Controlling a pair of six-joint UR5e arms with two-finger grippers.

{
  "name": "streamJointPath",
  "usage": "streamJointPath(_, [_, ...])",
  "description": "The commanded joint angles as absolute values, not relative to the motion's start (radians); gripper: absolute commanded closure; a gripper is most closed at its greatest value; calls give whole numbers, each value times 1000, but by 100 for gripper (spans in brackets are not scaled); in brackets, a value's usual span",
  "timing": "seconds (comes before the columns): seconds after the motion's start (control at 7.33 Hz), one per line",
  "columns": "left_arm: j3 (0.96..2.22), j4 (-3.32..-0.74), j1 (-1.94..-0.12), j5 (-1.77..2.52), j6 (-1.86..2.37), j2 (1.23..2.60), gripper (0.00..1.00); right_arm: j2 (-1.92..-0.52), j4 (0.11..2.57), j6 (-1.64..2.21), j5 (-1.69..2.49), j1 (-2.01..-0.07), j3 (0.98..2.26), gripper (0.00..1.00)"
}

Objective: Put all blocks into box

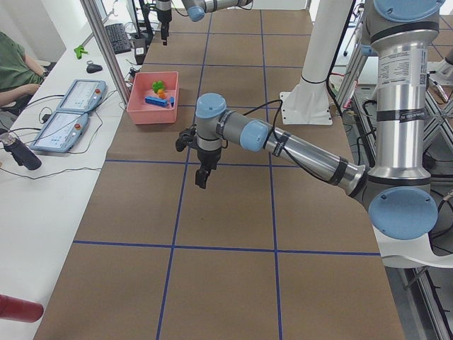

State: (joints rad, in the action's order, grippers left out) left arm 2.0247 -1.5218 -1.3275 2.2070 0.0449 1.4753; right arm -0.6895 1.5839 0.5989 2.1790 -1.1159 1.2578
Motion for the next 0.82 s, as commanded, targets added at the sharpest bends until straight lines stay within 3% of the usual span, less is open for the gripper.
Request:
streamJointPath(0.0, [1955, -1534, -1434, 2200, -80, 1323, 0, -945, 1611, 383, 2281, -1254, 1464, 0])
streamJointPath(0.14, [1927, -1587, -1541, 2209, -92, 1330, 0, -1079, 1623, 285, 2295, -1297, 1568, 0])
streamJointPath(0.41, [1908, -1618, -1563, 2300, -159, 1313, 0, -1347, 1624, 166, 2296, -1347, 1765, 0])
streamJointPath(0.68, [1911, -1614, -1568, 2350, -118, 1310, 0, -1574, 1614, 67, 2309, -1399, 1880, 0])
